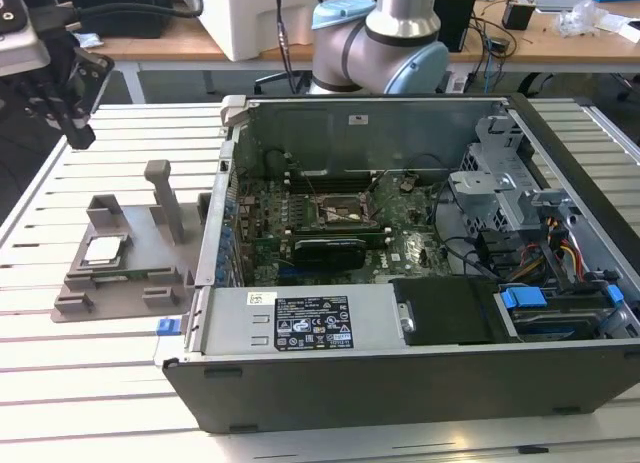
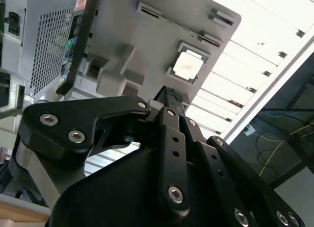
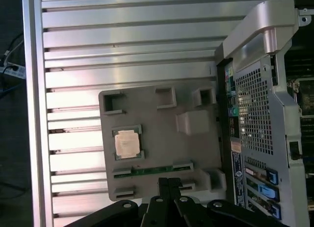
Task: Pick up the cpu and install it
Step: 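Reach for the cpu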
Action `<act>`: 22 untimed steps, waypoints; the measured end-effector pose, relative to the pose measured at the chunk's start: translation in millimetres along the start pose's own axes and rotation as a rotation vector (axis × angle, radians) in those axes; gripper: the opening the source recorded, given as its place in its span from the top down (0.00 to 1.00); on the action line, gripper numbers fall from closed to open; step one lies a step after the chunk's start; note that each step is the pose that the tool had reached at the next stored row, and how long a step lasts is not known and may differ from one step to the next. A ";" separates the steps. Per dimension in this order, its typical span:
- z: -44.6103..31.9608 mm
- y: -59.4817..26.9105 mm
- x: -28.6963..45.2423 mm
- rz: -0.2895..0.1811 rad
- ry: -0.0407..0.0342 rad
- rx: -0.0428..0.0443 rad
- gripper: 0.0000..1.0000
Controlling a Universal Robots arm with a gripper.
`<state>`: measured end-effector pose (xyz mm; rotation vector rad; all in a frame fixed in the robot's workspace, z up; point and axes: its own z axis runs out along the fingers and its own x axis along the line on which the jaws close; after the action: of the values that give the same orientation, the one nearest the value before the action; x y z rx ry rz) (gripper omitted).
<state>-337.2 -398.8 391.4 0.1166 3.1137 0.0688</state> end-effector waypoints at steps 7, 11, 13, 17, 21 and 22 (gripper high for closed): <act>2.0 -1.3 35.2 -0.003 0.0001 -0.0001 0.89; 4.6 -0.1 49.2 -0.015 0.0006 -0.0004 0.89; 5.1 0.6 50.0 -0.032 0.0015 -0.0008 0.89; 5.6 3.2 51.3 -0.088 0.0036 0.0054 0.89; 5.6 3.1 53.6 -0.096 0.0040 0.0065 0.89; 5.6 3.1 53.7 -0.096 0.0039 0.0064 0.89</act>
<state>-390.3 -391.4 384.7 -0.0323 3.1180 0.0571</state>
